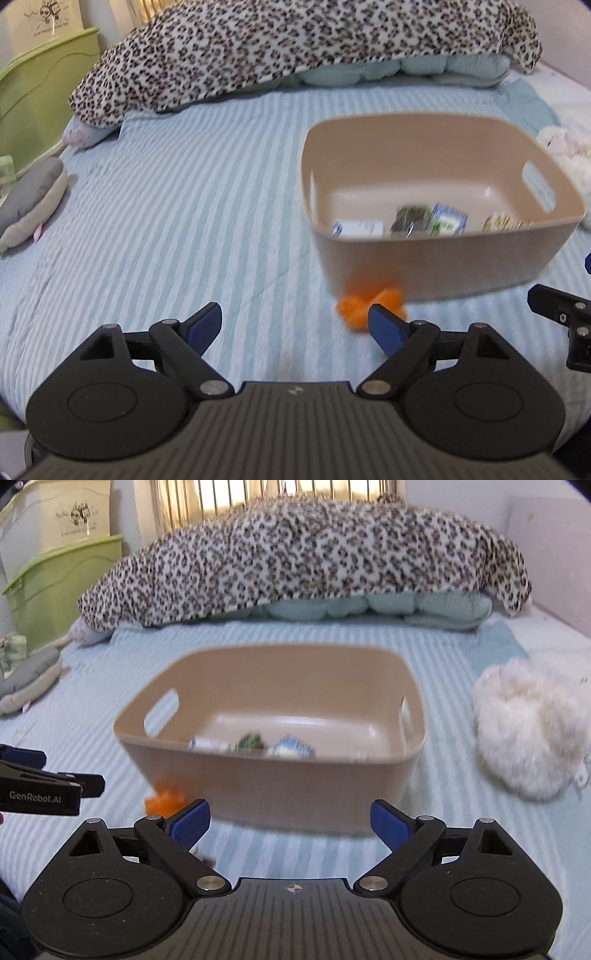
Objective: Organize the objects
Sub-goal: 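Grasp the metal hair clip with the right tool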
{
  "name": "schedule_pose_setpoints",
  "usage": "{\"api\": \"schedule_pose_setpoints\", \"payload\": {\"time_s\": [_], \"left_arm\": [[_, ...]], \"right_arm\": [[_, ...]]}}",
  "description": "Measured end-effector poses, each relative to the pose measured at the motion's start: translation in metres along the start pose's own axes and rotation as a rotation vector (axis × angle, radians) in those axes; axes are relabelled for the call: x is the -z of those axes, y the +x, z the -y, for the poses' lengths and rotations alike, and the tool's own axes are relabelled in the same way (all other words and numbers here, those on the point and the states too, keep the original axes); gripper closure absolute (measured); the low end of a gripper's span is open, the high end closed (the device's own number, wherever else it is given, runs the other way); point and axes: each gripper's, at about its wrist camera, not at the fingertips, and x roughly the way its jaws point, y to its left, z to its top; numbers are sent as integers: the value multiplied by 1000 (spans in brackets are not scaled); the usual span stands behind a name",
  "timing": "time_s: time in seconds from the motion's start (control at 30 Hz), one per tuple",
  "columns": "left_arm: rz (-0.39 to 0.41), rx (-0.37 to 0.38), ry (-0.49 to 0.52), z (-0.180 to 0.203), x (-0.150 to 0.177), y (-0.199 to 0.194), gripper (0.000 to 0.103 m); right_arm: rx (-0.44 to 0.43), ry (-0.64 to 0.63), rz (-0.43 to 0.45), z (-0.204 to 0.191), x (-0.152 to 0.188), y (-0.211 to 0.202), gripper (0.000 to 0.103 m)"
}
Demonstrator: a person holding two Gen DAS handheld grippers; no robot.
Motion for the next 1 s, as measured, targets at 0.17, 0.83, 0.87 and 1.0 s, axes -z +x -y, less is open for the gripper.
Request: {"api": "schedule_pose_setpoints", "payload": {"time_s": [0.17,0.83,0.87,1.0], "left_arm": [[-52,3,-21,-10,23,12,16],[-108,-41,-107,-43,39,53,16],[-111,-36,-113,-44,39,54,16],[-117,-54,-122,-47,37,60,16]], "right_arm": [[-2,3,-71,-10,22,18,8],[-74,84,-169,-67,53,81,8],[-73,100,-164,-69,52,84,8],[-64,139,-134,-78,50,97,6]]}}
